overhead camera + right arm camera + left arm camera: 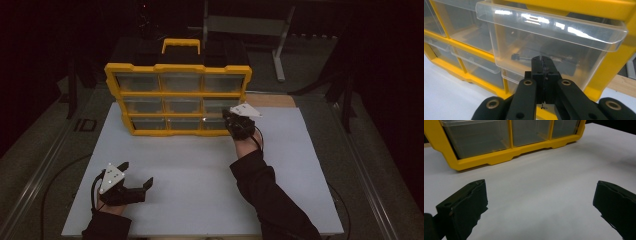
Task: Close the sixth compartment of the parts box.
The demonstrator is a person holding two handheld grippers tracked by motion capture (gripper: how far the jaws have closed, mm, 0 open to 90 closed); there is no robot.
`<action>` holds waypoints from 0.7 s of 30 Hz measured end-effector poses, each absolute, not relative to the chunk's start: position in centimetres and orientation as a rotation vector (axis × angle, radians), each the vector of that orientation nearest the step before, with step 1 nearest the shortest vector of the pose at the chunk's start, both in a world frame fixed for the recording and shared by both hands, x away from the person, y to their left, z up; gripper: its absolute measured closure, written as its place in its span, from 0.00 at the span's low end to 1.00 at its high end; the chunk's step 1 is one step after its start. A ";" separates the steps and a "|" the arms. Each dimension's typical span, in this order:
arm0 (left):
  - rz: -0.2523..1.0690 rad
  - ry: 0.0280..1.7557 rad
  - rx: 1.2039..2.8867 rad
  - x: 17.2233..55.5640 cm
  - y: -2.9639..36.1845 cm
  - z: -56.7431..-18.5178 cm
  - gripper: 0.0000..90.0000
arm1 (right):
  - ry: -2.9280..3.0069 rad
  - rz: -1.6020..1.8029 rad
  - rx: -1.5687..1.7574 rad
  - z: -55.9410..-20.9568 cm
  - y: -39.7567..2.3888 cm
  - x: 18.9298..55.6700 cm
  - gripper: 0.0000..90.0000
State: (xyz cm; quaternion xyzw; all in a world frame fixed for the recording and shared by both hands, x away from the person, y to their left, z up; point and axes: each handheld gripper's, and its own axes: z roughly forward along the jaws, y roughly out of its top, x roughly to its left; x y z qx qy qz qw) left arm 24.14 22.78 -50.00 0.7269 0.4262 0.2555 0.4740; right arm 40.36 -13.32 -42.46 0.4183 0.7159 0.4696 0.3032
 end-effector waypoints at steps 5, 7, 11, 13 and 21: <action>0.625 1.044 1.772 24.1 22.8 -50.0 0.00 | 1.899 1.239 1.105 -42.4 -13.2 40.6 1.00; 0.625 1.044 1.772 24.1 22.9 -49.9 0.00 | 1.901 1.233 1.102 -42.4 -13.2 40.7 1.00; 0.623 1.045 1.774 24.1 22.8 -50.0 0.00 | 1.901 1.229 1.104 -42.5 -13.2 41.0 1.00; 0.624 1.044 1.774 24.1 22.8 -50.0 0.00 | 1.903 1.223 1.105 -42.6 -13.2 41.1 1.00; 0.624 1.043 1.772 24.1 22.8 -49.9 0.00 | 1.905 1.204 1.119 -42.7 -13.2 41.8 1.00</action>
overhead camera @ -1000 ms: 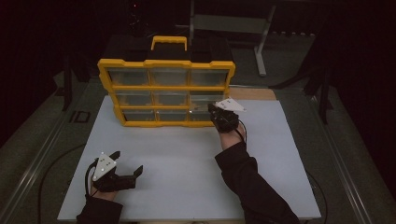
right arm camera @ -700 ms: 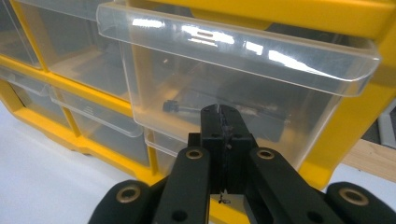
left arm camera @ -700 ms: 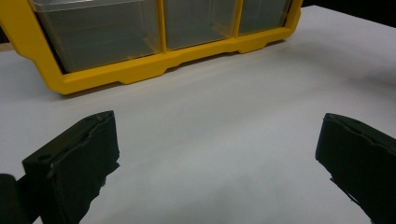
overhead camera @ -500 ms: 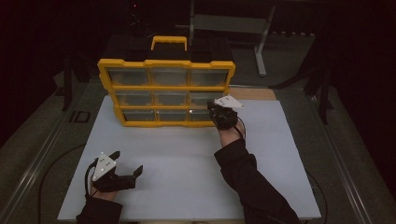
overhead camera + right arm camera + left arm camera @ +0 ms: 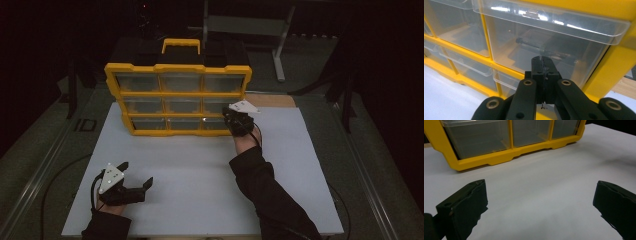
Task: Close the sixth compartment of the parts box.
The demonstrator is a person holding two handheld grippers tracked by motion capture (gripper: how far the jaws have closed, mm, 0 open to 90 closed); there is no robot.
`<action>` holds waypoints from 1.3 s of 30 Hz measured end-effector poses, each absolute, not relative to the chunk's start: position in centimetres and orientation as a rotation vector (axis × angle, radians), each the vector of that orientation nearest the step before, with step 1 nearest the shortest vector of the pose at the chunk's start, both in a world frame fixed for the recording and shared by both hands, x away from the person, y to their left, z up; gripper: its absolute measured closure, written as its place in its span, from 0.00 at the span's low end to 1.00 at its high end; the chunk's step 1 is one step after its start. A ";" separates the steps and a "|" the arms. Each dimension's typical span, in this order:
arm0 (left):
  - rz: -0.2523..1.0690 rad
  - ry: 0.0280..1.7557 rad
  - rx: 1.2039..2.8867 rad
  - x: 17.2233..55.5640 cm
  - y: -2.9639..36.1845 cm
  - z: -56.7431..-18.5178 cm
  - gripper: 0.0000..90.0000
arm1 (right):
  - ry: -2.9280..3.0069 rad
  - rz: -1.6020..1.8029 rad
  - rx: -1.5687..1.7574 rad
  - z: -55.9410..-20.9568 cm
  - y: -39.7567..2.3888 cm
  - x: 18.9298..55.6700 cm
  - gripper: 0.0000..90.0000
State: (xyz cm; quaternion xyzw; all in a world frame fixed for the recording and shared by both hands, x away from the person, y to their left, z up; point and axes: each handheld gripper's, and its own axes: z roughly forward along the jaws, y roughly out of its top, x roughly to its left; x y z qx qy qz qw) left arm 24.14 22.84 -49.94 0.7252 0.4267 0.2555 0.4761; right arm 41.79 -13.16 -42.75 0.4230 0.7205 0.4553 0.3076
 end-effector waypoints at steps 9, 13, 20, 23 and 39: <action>0.618 1.043 1.772 24.1 22.8 -50.0 0.00 | 1.912 1.196 1.090 -42.6 -12.7 42.1 1.00; 0.613 1.040 1.771 24.1 22.8 -50.0 0.00 | 1.920 1.195 1.076 -42.6 -12.6 42.1 1.00; 0.613 1.040 1.773 24.2 22.8 -50.0 0.00 | 1.919 1.186 1.057 -42.7 -12.5 42.2 1.00; 0.613 1.041 1.771 24.2 22.8 -50.0 0.00 | 1.924 1.187 1.058 -42.7 -12.5 42.2 1.00; 0.616 1.042 1.775 24.2 22.8 -50.0 0.00 | 1.943 1.238 1.105 -42.5 -12.6 41.5 0.87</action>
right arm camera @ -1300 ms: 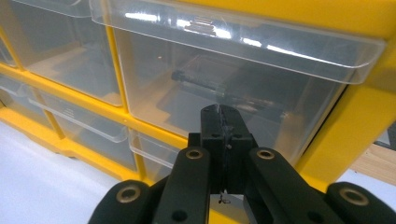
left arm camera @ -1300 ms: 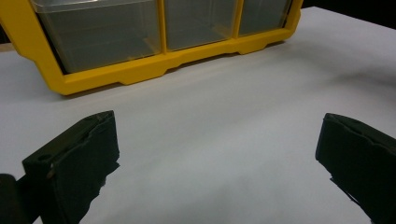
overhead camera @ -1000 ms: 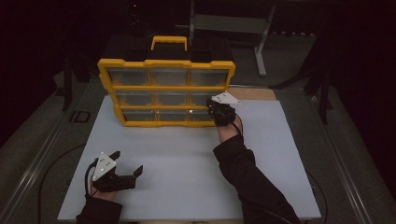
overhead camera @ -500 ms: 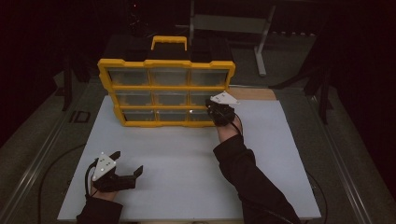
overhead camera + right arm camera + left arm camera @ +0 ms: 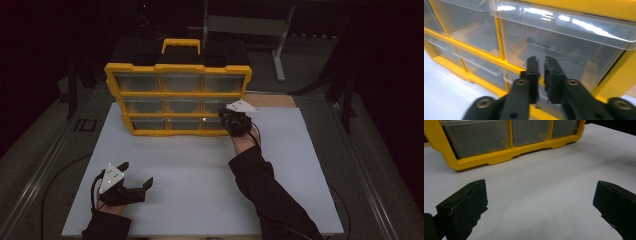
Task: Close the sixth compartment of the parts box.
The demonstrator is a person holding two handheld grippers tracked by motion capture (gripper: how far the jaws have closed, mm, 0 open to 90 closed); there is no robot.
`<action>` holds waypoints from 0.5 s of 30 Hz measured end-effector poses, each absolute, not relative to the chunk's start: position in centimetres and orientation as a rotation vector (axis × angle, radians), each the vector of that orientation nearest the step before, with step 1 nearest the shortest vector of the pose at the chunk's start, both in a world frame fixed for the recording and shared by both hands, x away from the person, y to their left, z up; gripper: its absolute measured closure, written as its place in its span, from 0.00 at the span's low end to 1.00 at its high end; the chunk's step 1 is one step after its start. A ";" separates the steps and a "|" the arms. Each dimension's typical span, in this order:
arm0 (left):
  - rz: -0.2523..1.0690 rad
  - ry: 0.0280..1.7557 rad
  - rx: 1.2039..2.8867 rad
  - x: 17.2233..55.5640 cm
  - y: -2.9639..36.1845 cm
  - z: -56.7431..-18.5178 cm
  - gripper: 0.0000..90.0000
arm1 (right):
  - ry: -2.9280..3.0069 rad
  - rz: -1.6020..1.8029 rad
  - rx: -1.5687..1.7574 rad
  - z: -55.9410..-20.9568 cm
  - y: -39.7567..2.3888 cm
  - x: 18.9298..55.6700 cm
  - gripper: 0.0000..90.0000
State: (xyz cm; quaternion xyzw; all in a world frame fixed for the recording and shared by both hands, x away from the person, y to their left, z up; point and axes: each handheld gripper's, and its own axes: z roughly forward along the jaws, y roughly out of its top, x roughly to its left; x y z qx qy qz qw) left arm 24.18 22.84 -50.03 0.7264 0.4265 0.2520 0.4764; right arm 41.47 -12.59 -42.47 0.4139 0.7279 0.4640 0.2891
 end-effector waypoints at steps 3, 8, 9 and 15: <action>0.615 1.044 1.772 24.2 22.8 -50.0 0.00 | 1.938 1.267 1.115 -42.4 -12.6 41.2 0.77; 0.615 1.044 1.777 24.2 22.8 -50.0 0.00 | 1.960 1.269 1.127 -42.3 -12.5 41.1 0.61; 0.614 1.045 1.775 24.2 22.8 -50.0 0.00 | 1.966 1.268 1.131 -42.4 -12.4 41.1 0.57; 0.611 1.047 1.773 24.4 22.6 -50.0 0.00 | 1.977 1.252 1.189 -42.5 -12.1 40.9 0.32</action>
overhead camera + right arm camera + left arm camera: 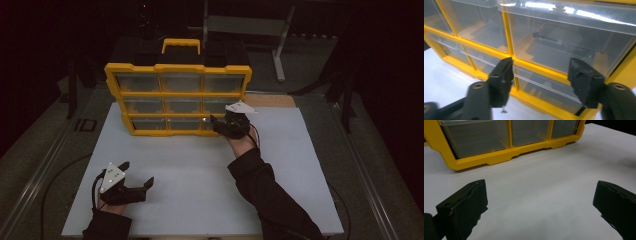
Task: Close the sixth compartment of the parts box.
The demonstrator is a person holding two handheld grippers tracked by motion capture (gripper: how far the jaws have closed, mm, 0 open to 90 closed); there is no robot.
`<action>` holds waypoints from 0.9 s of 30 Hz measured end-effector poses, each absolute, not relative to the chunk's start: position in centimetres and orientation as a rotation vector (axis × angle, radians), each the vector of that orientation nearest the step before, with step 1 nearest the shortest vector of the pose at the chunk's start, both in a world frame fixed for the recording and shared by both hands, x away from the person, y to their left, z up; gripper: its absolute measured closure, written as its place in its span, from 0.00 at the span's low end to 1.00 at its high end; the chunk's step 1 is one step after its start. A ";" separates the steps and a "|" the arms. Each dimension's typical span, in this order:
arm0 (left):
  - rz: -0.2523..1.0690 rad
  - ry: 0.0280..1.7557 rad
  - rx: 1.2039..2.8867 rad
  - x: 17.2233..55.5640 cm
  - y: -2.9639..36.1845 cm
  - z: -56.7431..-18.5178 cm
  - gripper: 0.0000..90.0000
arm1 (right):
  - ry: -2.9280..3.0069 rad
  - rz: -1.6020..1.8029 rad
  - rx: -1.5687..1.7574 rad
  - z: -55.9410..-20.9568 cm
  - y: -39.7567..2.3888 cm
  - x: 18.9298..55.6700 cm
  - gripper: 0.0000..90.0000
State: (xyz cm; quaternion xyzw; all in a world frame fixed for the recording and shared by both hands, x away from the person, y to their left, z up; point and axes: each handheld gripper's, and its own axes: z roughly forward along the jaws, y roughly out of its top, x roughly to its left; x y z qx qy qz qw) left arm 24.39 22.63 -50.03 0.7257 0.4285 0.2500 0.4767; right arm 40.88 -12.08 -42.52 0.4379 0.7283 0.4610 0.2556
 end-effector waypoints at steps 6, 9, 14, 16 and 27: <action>0.610 1.043 1.781 24.6 22.4 -50.0 0.00 | 2.004 1.220 1.213 -42.5 -11.8 40.8 0.16; 0.612 1.047 1.780 24.6 22.4 -50.0 0.00 | 1.999 1.230 1.201 -42.3 -12.0 40.6 0.11; 0.615 1.044 1.778 24.6 22.4 -50.1 0.00 | 2.040 1.230 1.169 -42.2 -12.0 40.3 0.10; 0.615 1.044 1.782 24.6 22.4 -50.1 0.00 | 2.063 1.239 1.151 -42.2 -12.0 40.2 0.10; 0.619 1.034 1.774 24.3 22.6 -50.0 0.00 | 2.082 1.349 1.091 -41.9 -12.1 39.8 0.10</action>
